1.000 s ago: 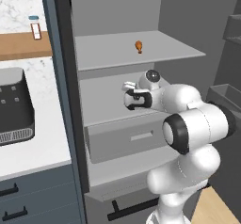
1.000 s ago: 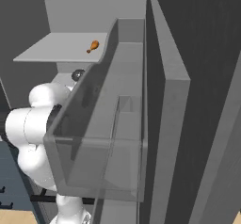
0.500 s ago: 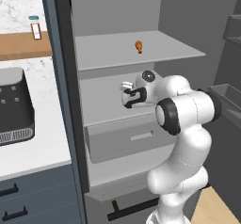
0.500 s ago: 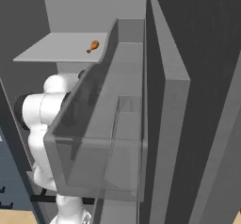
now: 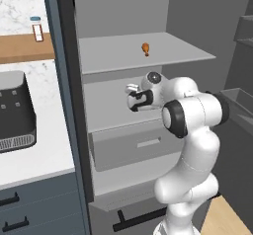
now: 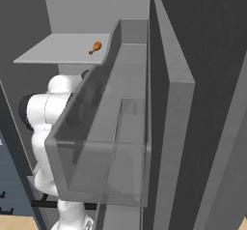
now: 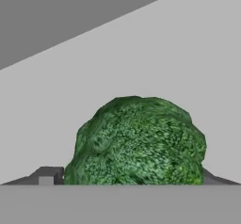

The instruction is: Place one broccoli and one chicken drumstick in each tupperware on the nearby counter, to pack two identical lunches.

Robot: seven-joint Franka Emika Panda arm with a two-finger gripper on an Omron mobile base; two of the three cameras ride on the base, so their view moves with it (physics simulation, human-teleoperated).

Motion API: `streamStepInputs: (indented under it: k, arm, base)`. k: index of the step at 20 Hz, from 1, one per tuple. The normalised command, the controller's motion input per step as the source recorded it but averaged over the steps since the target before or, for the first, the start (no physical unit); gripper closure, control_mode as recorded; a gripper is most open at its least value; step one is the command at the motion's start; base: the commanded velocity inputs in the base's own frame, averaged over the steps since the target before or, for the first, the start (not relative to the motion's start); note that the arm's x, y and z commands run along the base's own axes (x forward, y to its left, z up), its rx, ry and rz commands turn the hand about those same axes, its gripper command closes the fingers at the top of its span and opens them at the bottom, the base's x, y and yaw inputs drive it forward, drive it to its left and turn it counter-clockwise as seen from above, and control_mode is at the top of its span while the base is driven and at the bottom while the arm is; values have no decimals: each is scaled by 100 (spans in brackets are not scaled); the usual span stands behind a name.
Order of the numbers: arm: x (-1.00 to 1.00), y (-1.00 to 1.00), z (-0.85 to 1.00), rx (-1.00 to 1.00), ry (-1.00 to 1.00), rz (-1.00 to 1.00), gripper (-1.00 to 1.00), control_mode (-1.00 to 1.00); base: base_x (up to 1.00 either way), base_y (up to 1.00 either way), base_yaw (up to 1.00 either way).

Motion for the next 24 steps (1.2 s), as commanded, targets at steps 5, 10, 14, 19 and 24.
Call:
streamStepInputs:
  k: [5,10,14,19,24]
  arm:
    - [-100,0,0,0,4,0,100,-100]
    - [-100,0,9,0,0,0,100,-100]
    - [-100,0,66,0,0,5,100,-100]
    - [-100,0,98,0,1,8,100,-100]
    - [-100,8,87,-3,14,3,100,-100]
  base:
    - [0,0,0]
    - [0,0,0]
    - [0,0,0]
    - [0,0,0]
    - [0,0,0]
